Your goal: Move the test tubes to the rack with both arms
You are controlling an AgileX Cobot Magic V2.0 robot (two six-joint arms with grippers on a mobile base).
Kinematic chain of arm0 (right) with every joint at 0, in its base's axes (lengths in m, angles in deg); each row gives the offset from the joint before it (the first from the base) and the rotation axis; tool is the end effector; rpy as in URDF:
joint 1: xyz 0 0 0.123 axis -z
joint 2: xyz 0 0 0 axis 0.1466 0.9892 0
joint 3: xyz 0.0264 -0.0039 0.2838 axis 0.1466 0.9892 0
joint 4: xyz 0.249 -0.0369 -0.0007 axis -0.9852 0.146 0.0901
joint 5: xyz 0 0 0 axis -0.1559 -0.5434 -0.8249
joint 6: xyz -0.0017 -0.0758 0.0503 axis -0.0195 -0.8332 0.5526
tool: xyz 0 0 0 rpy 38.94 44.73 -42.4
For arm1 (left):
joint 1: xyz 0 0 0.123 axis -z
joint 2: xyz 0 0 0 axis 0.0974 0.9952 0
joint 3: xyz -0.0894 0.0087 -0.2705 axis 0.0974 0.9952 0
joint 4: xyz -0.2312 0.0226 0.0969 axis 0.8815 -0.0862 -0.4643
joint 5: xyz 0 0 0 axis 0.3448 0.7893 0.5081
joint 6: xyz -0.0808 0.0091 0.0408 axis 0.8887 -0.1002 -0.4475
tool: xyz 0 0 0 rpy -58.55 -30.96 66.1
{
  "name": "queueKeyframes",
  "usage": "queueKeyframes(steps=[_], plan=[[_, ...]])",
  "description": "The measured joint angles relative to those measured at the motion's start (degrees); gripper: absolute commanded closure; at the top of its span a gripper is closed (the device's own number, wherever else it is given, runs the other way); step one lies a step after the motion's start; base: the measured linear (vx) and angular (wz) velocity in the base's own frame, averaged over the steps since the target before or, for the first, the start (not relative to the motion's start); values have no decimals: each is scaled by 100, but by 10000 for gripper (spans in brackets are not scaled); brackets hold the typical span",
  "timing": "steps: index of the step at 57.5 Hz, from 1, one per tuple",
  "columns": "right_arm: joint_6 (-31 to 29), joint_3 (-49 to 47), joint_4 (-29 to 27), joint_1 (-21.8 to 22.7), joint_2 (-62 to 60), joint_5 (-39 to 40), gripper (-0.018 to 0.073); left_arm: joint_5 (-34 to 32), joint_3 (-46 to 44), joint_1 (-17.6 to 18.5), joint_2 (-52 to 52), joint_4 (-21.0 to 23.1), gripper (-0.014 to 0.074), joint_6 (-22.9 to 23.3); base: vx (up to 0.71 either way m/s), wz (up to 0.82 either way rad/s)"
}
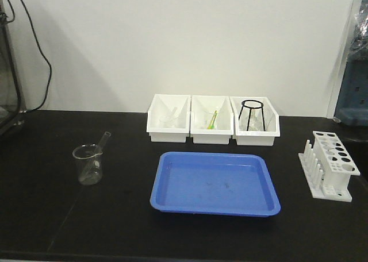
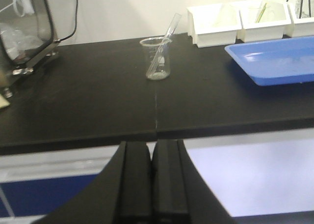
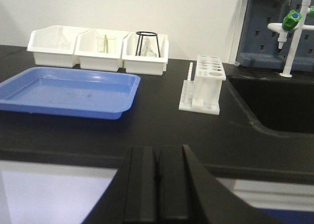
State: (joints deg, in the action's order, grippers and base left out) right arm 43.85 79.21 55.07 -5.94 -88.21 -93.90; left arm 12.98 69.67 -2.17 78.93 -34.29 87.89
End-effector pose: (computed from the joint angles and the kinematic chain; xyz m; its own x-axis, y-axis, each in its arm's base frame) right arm 0.0567 -0.0022 0.1923 -0.0570 -0.0793 -0.9952 0.0371 0.9960 -0.0815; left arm 0.0560 -0.0036 0.1849 -0.1366 0.0242 -0.9903 0.0643 0.9978 0.0155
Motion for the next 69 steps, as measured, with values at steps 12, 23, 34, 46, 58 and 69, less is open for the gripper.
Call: queueKeyframes(steps=[12, 23, 34, 46, 58, 69], plan=[[0, 0, 0, 0, 0, 0, 566, 0, 0, 0, 0, 0, 617, 0, 40, -16], [0, 0, 0, 0, 0, 0, 566, 0, 0, 0, 0, 0, 617, 0, 38, -11], [0, 0, 0, 0, 0, 0, 566, 0, 0, 0, 0, 0, 617, 0, 35, 3], [0, 0, 0, 0, 0, 0, 566, 0, 0, 0, 0, 0, 617, 0, 30, 9], [0, 0, 0, 0, 0, 0, 566, 0, 0, 0, 0, 0, 617, 0, 19, -6], [0, 0, 0, 0, 0, 0, 566, 0, 0, 0, 0, 0, 617, 0, 7, -16]])
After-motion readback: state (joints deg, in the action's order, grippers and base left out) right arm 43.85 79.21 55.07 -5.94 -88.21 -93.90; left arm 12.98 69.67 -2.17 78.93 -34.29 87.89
